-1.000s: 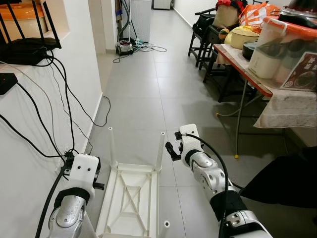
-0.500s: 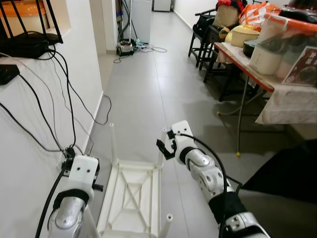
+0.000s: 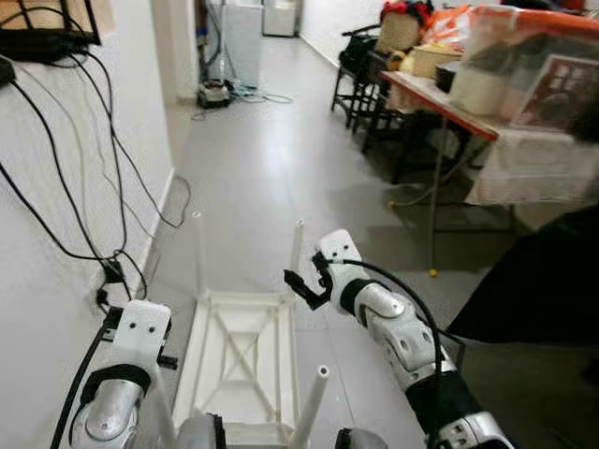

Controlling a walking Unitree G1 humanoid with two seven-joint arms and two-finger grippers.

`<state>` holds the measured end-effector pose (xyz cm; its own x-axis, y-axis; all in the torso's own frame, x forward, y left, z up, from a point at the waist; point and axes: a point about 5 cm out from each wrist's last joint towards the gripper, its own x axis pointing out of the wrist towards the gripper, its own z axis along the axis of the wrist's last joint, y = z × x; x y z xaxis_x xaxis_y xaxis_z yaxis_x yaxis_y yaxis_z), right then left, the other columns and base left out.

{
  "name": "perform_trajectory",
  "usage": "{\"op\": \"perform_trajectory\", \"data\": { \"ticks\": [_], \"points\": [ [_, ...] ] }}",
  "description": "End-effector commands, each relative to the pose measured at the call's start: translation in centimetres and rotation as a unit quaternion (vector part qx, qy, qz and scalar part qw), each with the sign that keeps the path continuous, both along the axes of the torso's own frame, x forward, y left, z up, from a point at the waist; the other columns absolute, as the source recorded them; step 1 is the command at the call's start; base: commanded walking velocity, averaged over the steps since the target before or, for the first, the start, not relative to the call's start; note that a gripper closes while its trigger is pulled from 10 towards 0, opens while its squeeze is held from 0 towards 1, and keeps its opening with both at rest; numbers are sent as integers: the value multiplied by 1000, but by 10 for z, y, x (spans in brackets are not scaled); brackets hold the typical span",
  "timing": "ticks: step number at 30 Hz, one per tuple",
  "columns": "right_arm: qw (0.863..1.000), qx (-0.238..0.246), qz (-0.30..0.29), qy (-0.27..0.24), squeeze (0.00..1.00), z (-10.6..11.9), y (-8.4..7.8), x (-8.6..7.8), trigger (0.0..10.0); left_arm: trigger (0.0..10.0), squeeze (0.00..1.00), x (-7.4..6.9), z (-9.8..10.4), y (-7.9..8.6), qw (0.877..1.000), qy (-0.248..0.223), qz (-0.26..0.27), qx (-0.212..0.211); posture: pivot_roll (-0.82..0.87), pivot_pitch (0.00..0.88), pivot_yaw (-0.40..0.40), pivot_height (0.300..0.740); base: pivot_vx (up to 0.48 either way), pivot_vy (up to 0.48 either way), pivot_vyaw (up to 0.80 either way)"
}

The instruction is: Building children table

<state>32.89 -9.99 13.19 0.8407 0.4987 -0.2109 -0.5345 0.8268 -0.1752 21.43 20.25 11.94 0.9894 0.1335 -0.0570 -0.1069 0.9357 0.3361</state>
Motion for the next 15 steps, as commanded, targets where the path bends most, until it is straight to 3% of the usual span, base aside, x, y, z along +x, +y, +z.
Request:
{"op": "perform_trajectory", "data": {
  "ticks": [1, 4, 5, 6, 7, 8, 10, 15],
  "points": [
    [1000, -5, -18, -11, 0, 0, -13, -9, 10000, 10000, 0, -6, 3, 4, 1000, -5, 6, 17, 99, 0, -115, 566, 0, 0, 0],
    [999, -6, -30, -11, 0, 0, -22, -20, 10000, 10000, 0, -11, 3, 5, 1000, -3, 11, 21, 101, 0, -128, 561, 0, 0, 0],
    [999, -14, -49, 14, 0, -4, -33, -36, 10000, 10000, 0, -18, 1, 8, 999, 0, 22, 28, 94, 0, -135, 556, 0, 0, 0],
    [999, -14, -49, 14, 0, -4, -33, -36, 10000, 10000, 0, -18, 1, 8, 999, 0, 22, 28, 94, 0, -135, 556, 0, 0, 0],
    [997, -23, -63, 39, 0, -8, -42, -52, 10000, 10000, 0, -23, 0, 10, 999, 0, 32, 34, 84, 0, -132, 551, 0, 0, 0],
    [997, -23, -63, 39, 0, -8, -42, -52, 10000, 10000, 0, -23, 0, 10, 999, 0, 32, 34, 84, 0, -132, 551, 0, 0, 0],
    [994, -24, -74, 77, 0, -15, -51, -76, 10000, 10000, 0, -27, -2, 12, 998, 0, 46, 39, 74, 0, -119, 541, 0, 0, 0],
    [994, -16, -57, 88, 0, -16, -52, -81, 10000, 10000, 0, -27, -2, 11, 998, 0, 46, 50, 62, 0, -105, 521, 0, 0, 0]
  ]
}}
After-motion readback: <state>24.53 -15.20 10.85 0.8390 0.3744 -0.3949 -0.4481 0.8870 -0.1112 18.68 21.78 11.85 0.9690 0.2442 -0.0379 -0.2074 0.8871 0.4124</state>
